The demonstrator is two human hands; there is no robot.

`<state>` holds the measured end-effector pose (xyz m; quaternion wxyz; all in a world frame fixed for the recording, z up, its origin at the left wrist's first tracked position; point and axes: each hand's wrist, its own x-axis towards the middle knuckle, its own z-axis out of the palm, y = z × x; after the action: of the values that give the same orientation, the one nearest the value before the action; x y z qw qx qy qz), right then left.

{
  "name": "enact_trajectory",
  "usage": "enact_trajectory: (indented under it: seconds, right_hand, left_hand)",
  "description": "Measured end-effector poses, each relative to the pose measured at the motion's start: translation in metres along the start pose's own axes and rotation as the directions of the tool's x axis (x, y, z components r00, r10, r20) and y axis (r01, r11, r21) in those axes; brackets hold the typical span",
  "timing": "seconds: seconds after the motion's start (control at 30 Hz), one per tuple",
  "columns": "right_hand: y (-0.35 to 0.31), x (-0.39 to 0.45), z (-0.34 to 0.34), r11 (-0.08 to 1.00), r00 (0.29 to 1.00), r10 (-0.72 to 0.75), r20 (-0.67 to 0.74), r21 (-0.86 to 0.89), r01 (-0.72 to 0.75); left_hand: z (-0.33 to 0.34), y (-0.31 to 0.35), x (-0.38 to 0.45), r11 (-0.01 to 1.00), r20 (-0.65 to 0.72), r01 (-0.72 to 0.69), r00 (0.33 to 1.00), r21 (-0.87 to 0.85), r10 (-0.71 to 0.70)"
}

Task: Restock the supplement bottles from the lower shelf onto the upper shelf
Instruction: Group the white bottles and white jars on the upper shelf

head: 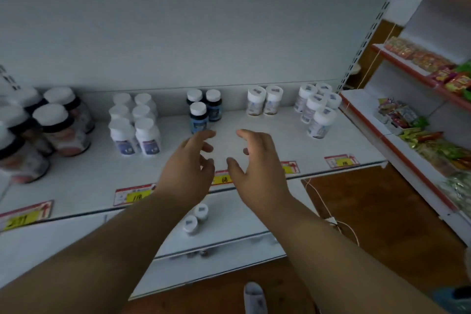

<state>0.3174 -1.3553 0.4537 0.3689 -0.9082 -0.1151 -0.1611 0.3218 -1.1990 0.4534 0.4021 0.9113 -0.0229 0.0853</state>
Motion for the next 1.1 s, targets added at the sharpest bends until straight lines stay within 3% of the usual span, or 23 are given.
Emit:
enact_trajectory:
  seconds: [0.2, 0.4, 0.6, 0.77, 0.93, 1.1]
  right_hand:
    - [-0.067, -0.078, 0.061, 0.995, 0.97, -0.052, 0.239, 0.097, 0.029]
    - [-0.066, -0.117, 0.118, 0.993, 0.885, -0.081, 0.459, 0.109, 0.034]
    - [0.011, -0.13, 0.176, 0.999, 0.811, -0.041, 0.584, 0.052, 0.013]
    - [0.099, -0.136, 0.246, 0.995, 0.775, 0.095, 0.624, -0.073, -0.063]
    - [0.175, -0.129, 0.33, 0.971, 0.767, 0.23, 0.598, -0.193, -0.141]
    - [0.214, -0.116, 0.388, 0.976, 0.825, 0.171, 0.539, -0.21, -0.065]
  left_hand:
    - [-0.057, -0.073, -0.108, 0.997, -0.061, 0.061, 0.996, -0.037, -0.063]
    - [-0.043, -0.13, -0.172, 0.972, -0.026, 0.226, 0.973, -0.069, -0.229]
    - [0.03, -0.191, -0.174, 0.923, -0.052, 0.372, 0.924, -0.099, -0.378]
    - [0.113, -0.251, -0.163, 0.875, -0.013, 0.468, 0.881, -0.124, -0.473]
    - [0.19, -0.317, -0.143, 0.804, 0.061, 0.573, 0.818, -0.155, -0.572]
    - [0.23, -0.365, -0.122, 0.736, 0.062, 0.643, 0.76, -0.214, -0.646]
